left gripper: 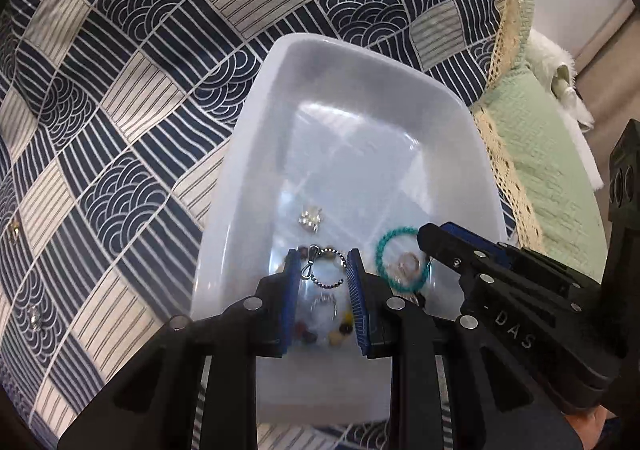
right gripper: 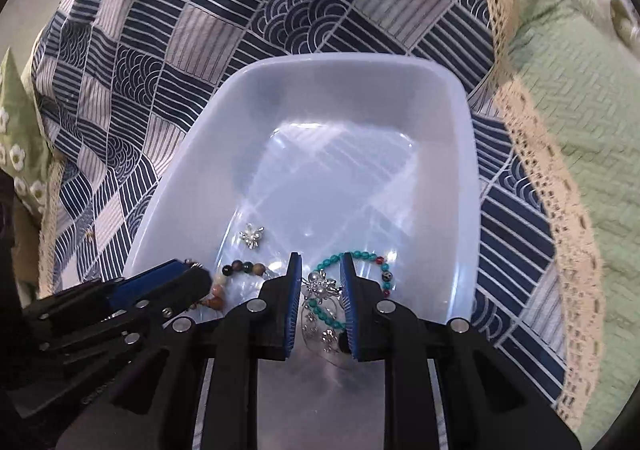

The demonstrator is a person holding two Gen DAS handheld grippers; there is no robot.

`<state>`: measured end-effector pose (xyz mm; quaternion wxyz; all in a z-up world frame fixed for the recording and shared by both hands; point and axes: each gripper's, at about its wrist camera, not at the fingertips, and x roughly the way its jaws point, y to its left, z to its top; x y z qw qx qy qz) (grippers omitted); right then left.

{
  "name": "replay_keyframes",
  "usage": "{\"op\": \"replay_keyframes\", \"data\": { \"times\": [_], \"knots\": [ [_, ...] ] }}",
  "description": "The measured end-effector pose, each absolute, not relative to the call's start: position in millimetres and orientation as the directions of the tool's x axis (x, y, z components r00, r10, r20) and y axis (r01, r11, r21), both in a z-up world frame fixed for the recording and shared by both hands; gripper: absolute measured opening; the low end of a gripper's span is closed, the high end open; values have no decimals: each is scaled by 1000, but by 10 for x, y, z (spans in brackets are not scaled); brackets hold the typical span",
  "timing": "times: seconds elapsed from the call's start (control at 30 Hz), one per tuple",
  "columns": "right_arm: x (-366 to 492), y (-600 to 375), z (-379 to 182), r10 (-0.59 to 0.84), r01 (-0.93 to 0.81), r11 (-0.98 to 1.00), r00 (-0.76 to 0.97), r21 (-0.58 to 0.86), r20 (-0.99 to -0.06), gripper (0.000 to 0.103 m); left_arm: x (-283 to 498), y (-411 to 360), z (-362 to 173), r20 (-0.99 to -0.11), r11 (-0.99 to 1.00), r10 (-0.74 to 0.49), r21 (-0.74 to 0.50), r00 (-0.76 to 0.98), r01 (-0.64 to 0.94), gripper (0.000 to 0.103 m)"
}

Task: Organize jewelry
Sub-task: 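Carry both pieces over the white tray and open both tools to drop them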

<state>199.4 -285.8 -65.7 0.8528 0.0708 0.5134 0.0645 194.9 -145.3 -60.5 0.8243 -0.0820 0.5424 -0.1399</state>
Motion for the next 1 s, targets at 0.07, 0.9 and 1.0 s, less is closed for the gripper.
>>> {"op": "replay_keyframes", "data": {
  "times": [0.07, 0.9, 1.0],
  "knots": [
    [2028, -2880, -669, 178, -27, 982, 463, 188, -868, 20, 1976, -1476, -669, -880, 952, -305, -273, 364, 137, 23],
    [2062, -2844, -748, 187, -21, 980, 457, 199, -870, 20, 1874, -1481, -344, -857, 973, -227, -181, 462, 142, 46],
    [2080, -2799, -804, 189, -30, 980, 437, 196, -879, 20, 1869, -1366, -322, -858, 973, -232, -200, 459, 118, 46]
  ]
}}
